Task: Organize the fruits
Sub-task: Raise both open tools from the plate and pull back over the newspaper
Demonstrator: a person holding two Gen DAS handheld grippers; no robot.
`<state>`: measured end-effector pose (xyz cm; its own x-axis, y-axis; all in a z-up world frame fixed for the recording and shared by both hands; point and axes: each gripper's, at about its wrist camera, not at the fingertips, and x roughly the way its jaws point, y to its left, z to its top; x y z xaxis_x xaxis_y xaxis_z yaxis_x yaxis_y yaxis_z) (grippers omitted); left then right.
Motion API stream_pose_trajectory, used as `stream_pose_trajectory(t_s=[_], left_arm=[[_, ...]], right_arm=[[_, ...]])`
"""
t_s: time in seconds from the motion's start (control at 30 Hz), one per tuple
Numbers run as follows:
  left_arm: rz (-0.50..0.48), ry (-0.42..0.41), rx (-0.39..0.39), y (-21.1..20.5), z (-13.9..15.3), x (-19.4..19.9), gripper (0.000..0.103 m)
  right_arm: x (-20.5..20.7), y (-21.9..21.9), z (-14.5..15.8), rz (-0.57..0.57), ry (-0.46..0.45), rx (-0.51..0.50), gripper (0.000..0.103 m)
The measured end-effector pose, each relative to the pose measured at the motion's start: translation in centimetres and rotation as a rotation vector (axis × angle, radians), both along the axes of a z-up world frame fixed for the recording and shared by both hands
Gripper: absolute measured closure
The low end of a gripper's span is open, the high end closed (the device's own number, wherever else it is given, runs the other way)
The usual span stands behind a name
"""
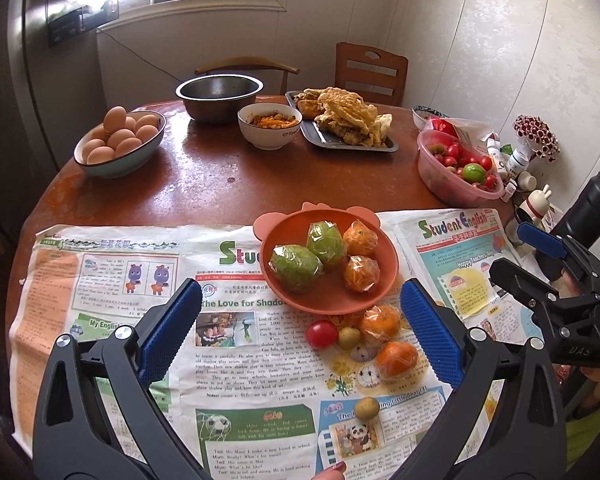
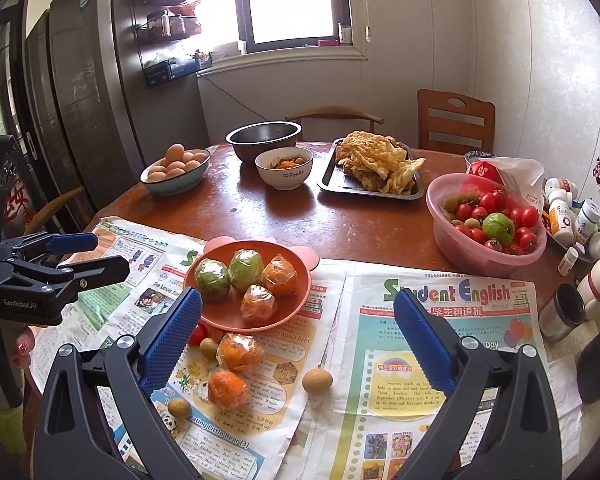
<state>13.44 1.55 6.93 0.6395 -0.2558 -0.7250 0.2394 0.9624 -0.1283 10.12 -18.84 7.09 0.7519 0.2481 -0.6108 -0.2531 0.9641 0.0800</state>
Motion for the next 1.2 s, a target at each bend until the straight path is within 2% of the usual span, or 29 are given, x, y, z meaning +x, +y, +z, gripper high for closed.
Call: stream_pose_trajectory(t_s=[0.73,1.2], left_arm=[[0.007,0.003,0.023,0.4,-0.8,-4.0,0.01],[-0.009,0.089,0.041,0.2,-5.3,-6.2,0.01]], right_arm=[[-3.1,1.1,-0.1,0.054,-0.005,-0.023,0.005],[-4.6,1.6,-3.1,0.101,0.056,-0.035,0.004]])
